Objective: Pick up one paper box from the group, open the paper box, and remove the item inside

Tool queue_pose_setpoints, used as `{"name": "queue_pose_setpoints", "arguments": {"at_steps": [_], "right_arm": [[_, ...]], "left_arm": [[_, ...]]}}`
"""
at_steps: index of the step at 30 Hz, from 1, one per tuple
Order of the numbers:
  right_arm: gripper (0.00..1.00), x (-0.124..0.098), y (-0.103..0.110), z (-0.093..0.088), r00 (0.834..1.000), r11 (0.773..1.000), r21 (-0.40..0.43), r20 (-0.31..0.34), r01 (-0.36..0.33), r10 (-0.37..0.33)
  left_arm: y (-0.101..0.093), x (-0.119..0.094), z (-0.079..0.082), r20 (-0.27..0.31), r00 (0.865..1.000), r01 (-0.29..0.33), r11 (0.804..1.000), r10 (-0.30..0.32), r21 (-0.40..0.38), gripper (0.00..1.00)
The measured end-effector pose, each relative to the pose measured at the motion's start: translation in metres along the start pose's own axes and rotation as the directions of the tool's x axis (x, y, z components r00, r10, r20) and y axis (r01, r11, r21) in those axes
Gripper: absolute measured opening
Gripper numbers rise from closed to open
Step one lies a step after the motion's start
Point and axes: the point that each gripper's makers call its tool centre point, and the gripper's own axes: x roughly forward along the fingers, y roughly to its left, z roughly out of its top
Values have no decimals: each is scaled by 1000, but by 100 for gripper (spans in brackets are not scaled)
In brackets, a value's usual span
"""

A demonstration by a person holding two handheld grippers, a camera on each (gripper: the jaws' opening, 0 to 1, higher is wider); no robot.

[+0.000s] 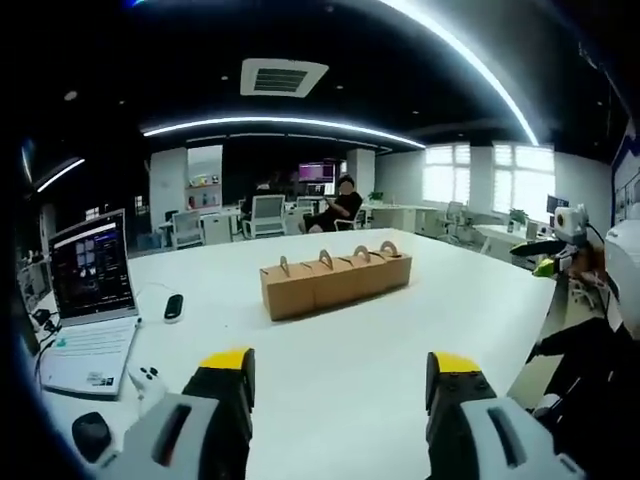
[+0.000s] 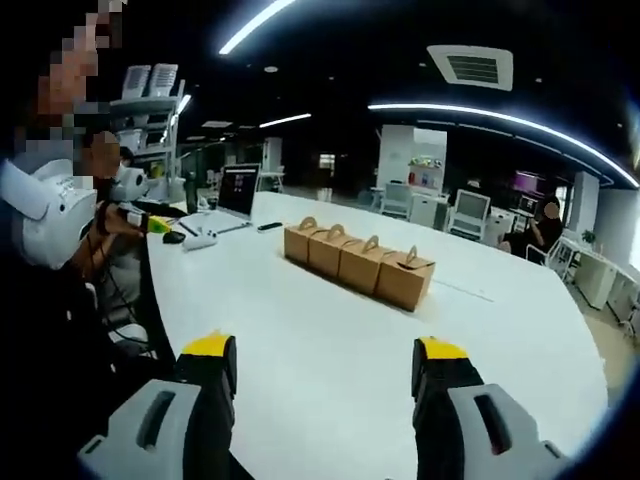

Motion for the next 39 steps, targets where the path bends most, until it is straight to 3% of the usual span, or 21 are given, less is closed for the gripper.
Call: {"name": "queue_pose_setpoints", "arguments": {"at_steps": [12,21,39], "right_arm": [[73,0,3,-6,1000,1000,-3,-17,-1,1],[73,3,4,-10,1000,1000,-6,-27,-9,9],[72,10,2,-24,999,1000,-11,-47,-23,22]], "left_arm": [[-2,2,4,4,1000,-3,1000,3,-5,70],[-12,19,9,-9,1000,29,1000,-29,2,70],[-26,82,60,-17,997,72,991,-71,112,69]]}}
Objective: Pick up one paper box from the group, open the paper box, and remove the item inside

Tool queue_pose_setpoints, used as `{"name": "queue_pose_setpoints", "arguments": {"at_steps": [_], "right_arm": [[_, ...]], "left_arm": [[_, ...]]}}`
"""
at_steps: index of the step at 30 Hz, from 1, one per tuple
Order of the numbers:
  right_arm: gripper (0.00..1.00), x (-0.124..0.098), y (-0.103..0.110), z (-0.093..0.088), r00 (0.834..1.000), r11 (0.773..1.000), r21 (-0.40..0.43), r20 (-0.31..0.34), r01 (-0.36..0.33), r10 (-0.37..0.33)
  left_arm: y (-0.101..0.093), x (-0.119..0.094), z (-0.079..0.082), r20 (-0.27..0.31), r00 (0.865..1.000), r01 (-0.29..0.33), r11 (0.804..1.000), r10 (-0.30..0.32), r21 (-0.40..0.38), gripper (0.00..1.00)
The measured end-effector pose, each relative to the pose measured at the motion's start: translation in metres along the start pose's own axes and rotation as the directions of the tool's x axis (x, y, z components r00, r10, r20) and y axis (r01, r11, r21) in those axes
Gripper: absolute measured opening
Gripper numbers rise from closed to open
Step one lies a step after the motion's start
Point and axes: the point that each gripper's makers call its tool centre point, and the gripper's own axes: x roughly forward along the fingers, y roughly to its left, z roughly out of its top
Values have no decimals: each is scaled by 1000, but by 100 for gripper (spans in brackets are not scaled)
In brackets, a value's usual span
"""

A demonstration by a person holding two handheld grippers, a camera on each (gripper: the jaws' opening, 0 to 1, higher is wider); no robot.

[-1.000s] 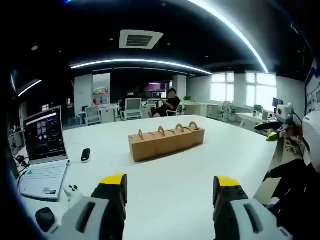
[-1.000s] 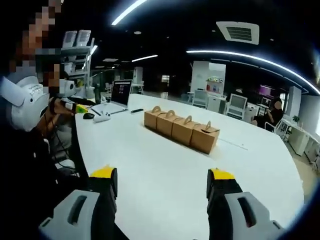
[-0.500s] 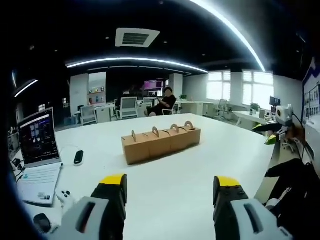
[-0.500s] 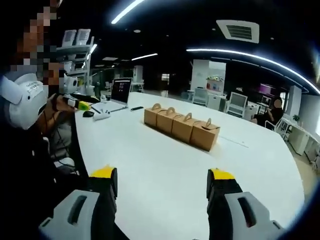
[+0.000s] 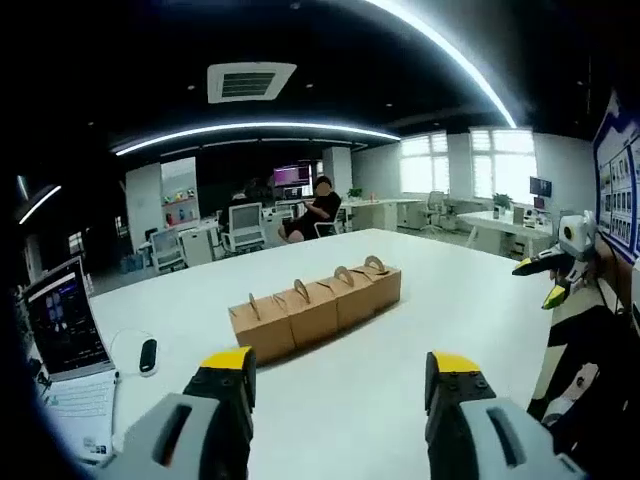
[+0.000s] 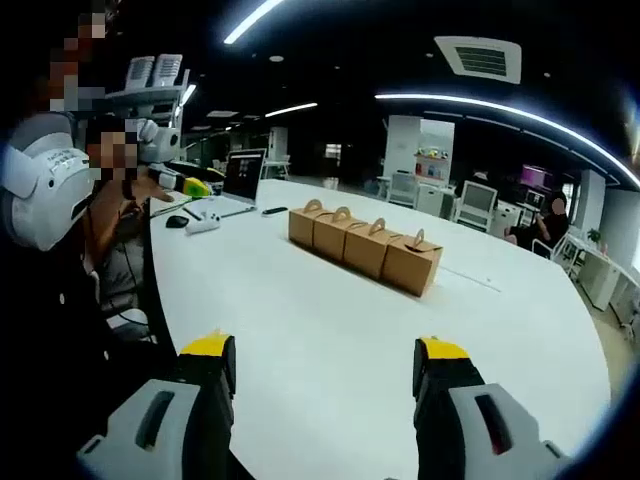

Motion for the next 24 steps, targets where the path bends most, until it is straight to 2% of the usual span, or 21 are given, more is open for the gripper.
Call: {"name": "queue_pose_setpoints", "arguments": {"at_steps": [4,7,12,19,24], "right_arm": [[72,-1,-1,4,1000,1000,-8,-1,0,0],[72,-4,-2,15,1000,1000,-17,-3,-13,13],[72,-6,-8,34,999,999,-31,-15,-40,39],[72,6,-34,39,997,997,-33,-52,-65,63],[72,15,-54,39,996,998,-28,-71,-62,60]], "left_arm": [[-6,7,5,-8,1000,24,1000,-24,7,69],[-10,6,8,-19,999,38,999,-38,12,69],[-4,-1,7,-56,998,16,999,-13,46,69],[-1,-16,9,-54,998,-14,999,16,33,69],[-4,-27,1,-63,998,-22,999,25,39,69]]}}
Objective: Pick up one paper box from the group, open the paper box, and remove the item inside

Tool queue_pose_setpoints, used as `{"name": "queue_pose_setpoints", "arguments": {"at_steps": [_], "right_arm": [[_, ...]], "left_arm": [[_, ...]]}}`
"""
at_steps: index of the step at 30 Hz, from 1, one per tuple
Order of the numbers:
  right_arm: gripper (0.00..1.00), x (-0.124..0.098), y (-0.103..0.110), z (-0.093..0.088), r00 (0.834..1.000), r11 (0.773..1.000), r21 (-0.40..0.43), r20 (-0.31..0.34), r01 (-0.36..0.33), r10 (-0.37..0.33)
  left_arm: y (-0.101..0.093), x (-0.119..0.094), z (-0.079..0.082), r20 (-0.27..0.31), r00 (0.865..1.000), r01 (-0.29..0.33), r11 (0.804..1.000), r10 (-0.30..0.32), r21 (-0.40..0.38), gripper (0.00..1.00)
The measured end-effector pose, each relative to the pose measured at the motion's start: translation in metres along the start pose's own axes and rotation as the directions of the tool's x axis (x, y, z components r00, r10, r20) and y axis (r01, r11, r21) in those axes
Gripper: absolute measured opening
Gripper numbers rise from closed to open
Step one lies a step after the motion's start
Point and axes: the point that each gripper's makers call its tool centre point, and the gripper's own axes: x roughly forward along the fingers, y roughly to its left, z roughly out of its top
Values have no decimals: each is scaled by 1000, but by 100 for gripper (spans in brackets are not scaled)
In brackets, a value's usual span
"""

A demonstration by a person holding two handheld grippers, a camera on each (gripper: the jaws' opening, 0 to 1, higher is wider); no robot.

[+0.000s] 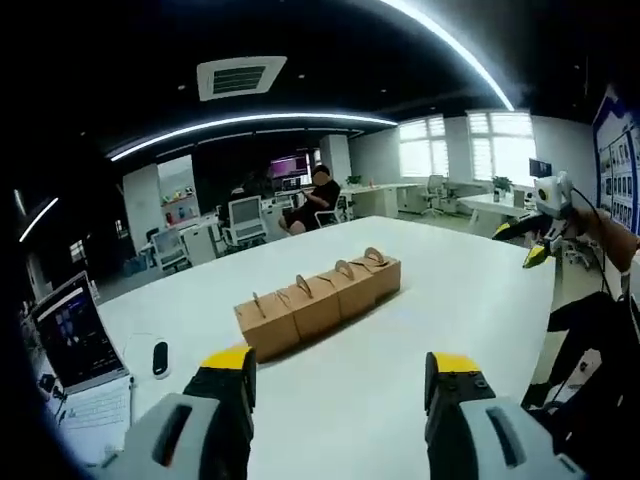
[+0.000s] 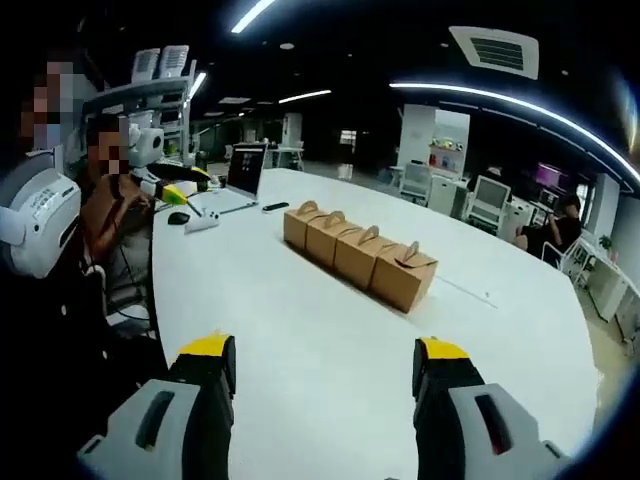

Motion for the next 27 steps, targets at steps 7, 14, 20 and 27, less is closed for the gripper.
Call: {"name": "queue_pose_setpoints", "arguments": {"at_steps": [7,14,20,27], "right_arm": [[72,9,-6,4,1000,1000,-3,-16,-5,5],[70,15,4,7,1000,1000,-12,-20,-10,10],[70,11,15,9,1000,1000,-22,-23,-14,13],[70,8,17,10,1000,1000,-29,-26,-5,4]], "left_arm": [[13,-5,-5,-5,1000,-15,1000,15,1,68],[31,17,1,-17,1000,-8,1000,8,-3,67],[42,49,-5,-72,997,19,1000,-21,-17,65],[33,85,8,-102,991,79,997,-81,-22,63]]}}
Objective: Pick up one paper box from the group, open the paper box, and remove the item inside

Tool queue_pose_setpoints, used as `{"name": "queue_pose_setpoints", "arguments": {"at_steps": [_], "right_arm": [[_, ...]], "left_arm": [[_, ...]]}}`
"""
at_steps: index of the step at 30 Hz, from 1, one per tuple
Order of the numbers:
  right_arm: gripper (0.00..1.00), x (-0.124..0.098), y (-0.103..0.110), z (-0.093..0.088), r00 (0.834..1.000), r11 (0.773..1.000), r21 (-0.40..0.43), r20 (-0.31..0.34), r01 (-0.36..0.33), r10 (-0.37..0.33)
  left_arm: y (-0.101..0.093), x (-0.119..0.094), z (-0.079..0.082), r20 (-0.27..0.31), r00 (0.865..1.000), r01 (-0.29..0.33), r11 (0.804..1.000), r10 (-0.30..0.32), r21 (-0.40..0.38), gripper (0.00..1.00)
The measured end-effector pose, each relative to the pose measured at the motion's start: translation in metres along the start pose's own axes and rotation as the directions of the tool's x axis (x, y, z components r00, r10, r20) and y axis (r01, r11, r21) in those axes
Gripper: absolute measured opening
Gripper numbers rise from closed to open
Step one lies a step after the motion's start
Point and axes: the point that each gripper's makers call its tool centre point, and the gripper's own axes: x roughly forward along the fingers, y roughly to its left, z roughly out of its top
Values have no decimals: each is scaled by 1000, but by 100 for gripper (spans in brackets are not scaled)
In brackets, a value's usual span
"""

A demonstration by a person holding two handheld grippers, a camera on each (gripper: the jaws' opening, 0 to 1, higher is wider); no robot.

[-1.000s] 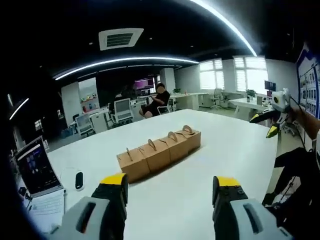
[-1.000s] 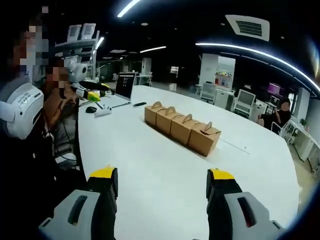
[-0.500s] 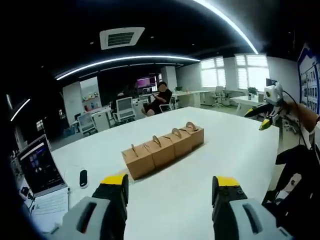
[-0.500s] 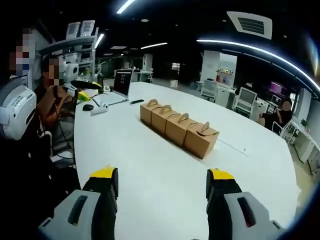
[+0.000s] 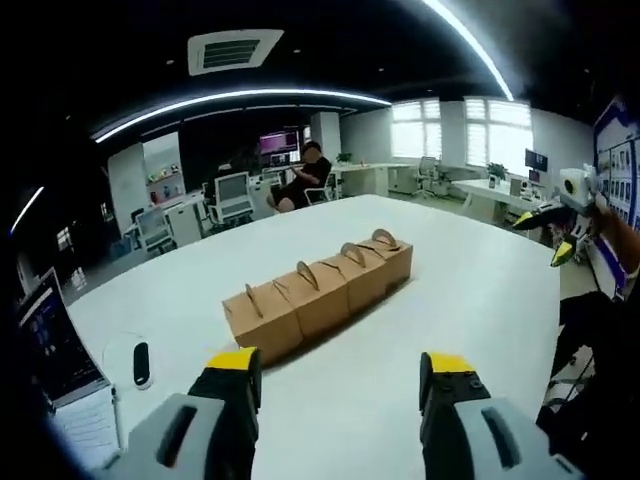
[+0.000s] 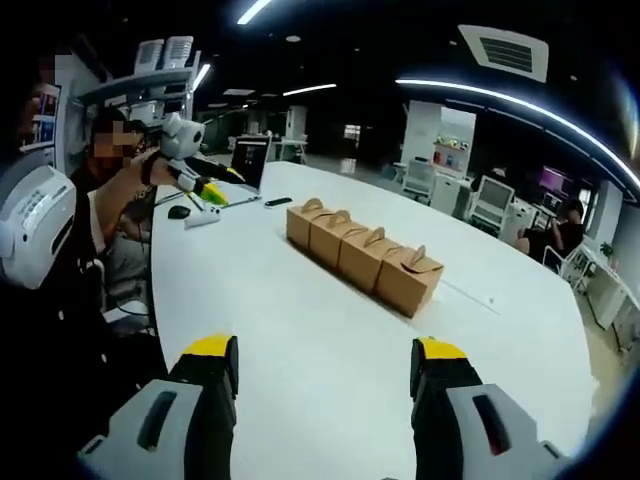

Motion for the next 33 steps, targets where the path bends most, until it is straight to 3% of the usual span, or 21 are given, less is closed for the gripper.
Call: {"name": "queue_pose_setpoints", "arguments": {"at_steps": [6,12,23,31,33], "right_arm": [[70,-1,4,-3,1000,1000,-4,-7,-1,1],[69,-2,8,-7,1000,1000,-13,-10,5,-5],[69,-10,12,-17,1000,1000,-1,-9,11,-11],[68,-17,9,-29,1000,1000,22,-12,22,-22],[68,-20,7,-33,1000,999,31,-12,28,-28]], "left_arm": [[4,33,23,-2,1000,6,1000,-6,-3,61],[20,75,41,-18,999,-51,998,50,-37,58],[23,151,42,-92,990,-118,990,111,-75,54],[36,179,43,-103,980,-182,978,172,-105,44],[37,184,40,-120,976,-195,975,182,-107,37]]}}
